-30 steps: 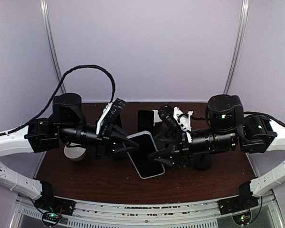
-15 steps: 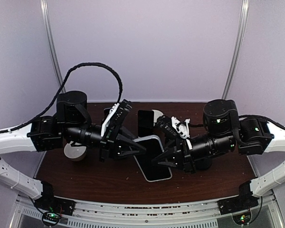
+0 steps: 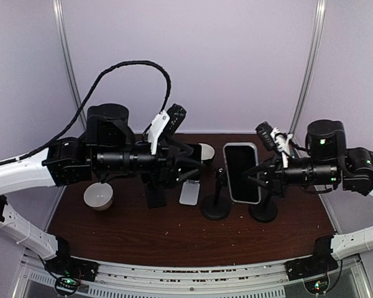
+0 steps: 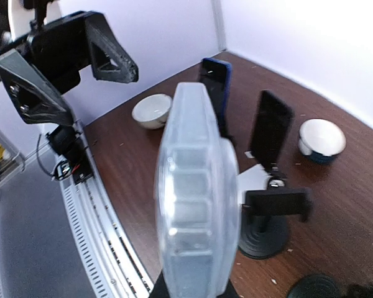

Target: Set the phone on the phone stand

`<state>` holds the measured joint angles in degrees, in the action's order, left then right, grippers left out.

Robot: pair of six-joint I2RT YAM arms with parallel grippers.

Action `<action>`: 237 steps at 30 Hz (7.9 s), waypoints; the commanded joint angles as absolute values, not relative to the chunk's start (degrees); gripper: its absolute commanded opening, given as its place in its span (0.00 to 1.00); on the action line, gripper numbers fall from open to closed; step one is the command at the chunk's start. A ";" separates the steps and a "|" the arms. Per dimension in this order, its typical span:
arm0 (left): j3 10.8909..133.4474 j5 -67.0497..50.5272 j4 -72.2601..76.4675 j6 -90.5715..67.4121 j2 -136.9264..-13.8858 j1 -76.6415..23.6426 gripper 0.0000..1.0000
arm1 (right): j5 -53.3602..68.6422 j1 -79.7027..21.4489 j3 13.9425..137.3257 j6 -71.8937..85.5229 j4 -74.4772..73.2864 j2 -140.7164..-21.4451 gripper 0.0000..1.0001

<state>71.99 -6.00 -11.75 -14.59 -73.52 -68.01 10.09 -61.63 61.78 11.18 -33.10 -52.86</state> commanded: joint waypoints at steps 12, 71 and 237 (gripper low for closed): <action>86.65 27.83 -6.83 -22.63 -100.07 -74.00 0.98 | -12.35 -58.19 70.87 16.55 -46.36 -47.49 0.00; 58.49 -7.64 8.58 -19.14 -86.24 -67.24 0.20 | 20.91 -58.10 58.15 10.74 -24.70 -51.47 0.00; 73.53 -8.28 1.75 -7.14 -79.19 -64.34 0.00 | -10.50 -67.68 35.99 10.17 3.91 -57.99 0.51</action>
